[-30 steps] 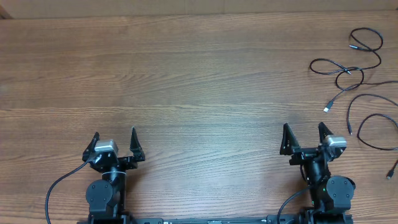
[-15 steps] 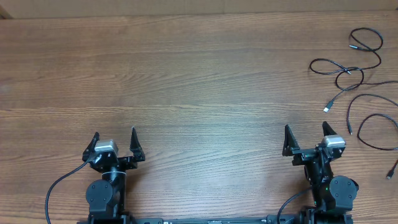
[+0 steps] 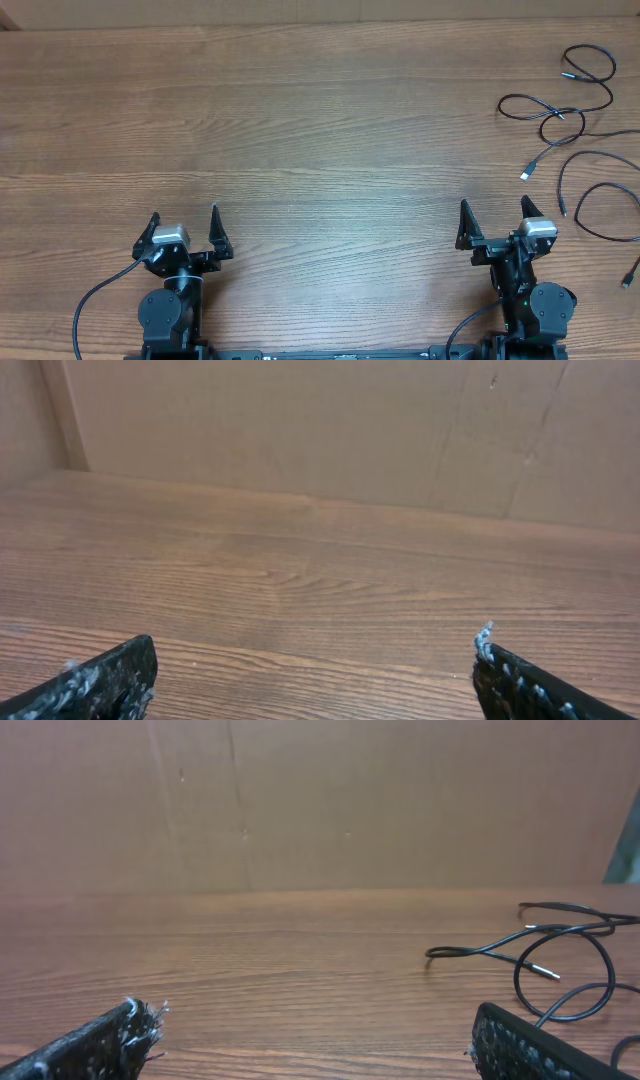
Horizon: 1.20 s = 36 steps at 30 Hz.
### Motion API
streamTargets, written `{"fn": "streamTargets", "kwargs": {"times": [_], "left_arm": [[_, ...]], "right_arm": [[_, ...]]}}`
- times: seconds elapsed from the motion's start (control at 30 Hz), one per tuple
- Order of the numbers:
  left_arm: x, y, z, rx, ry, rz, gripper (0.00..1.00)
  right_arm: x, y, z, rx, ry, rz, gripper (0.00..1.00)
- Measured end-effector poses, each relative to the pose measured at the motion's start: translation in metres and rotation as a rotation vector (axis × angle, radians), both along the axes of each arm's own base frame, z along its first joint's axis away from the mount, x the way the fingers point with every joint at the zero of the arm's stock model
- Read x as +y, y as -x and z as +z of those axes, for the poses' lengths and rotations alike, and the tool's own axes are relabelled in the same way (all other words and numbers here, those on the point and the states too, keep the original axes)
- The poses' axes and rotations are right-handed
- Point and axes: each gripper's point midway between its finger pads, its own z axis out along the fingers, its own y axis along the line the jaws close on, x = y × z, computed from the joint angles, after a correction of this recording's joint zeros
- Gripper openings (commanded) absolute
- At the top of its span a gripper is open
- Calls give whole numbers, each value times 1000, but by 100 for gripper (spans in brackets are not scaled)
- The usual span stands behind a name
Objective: Untangle cables
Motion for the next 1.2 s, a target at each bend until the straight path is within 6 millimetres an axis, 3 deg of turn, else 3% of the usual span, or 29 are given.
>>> {"fn": "streamTargets", "kwargs": {"times": [1.2], "left_arm": [[0,0,0,0,0,0,100]], "right_arm": [[-2,0,0,2,-23,-11,100]]}}
